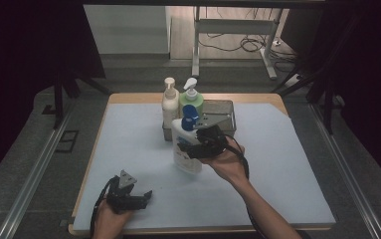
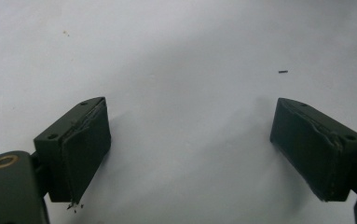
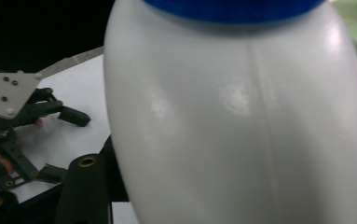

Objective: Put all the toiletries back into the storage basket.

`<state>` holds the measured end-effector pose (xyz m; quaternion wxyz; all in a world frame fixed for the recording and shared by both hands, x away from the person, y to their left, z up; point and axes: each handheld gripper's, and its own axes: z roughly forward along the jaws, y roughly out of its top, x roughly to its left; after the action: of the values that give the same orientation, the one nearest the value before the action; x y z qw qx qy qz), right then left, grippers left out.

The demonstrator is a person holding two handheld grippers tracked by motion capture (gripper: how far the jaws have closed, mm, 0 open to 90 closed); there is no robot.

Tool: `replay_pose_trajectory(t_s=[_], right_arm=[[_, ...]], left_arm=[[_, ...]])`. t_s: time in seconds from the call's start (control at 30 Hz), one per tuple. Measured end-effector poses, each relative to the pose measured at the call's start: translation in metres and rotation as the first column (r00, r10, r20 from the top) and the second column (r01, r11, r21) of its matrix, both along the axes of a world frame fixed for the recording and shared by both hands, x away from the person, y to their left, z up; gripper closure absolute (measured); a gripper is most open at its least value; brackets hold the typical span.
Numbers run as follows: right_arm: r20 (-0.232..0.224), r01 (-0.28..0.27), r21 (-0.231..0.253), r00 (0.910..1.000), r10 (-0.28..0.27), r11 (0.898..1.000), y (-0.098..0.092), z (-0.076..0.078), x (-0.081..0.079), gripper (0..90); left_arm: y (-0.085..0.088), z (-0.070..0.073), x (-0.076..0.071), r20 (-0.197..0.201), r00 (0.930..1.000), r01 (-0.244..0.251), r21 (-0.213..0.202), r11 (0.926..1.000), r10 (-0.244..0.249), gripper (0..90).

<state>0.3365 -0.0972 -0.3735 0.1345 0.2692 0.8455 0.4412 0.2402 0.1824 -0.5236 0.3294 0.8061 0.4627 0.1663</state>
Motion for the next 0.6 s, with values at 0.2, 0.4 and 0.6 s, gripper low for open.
replay_pose_trajectory(t_s=[0.2, 0.4, 0.6], right_arm=[[-0.004, 0.045, 0.009, 0.999, -0.045, 0.999, -0.02, 0.005, 0.004, 40.4], [-0.003, 0.088, 0.007, 0.9961, -0.088, 0.996, -0.038, 0.01, 0.007, 40.4], [0.0, 0.136, 0.007, 0.9908, -0.136, 0.991, -0.056, 0.014, 0.011, 40.4]], left_arm=[[0.0, 0.0, 0.0, 0.001, 1.0, -0.001, -0.001, 1.0, 0.001, 11.9], [0.0, 0.0, 0.0, 0.001, 1.0, -0.001, -0.001, 1.0, 0.001, 12.0], [0.0, 0.0, 0.0, 0.001, 1.0, -0.001, -0.001, 1.0, 0.001, 12.0]])
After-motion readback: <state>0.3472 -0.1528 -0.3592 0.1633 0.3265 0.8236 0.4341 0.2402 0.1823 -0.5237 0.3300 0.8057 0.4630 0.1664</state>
